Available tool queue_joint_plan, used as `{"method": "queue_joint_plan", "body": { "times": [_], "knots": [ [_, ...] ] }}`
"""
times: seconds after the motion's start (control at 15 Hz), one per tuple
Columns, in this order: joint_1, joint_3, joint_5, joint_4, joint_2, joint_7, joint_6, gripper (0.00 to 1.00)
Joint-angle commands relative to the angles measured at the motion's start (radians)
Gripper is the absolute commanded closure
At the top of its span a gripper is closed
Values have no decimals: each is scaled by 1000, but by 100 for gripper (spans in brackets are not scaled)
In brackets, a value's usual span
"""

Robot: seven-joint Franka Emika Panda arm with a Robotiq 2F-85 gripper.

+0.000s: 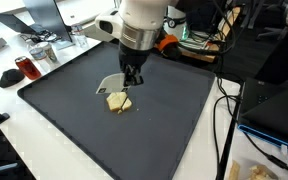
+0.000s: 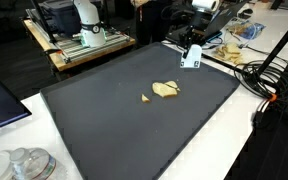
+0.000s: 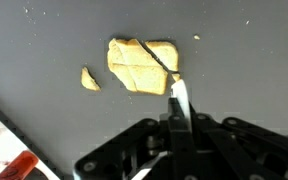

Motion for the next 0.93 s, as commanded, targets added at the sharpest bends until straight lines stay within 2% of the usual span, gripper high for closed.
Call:
{"method": "queue_joint_plan", "body": {
  "times": [0.0, 0.4, 0.87],
  "knots": [
    [19, -13, -21, 162, 94, 66, -140, 99],
    [31, -30, -18, 387, 244, 185, -308, 99],
    [72, -76, -75, 522, 381, 330, -321, 99]
  ]
}}
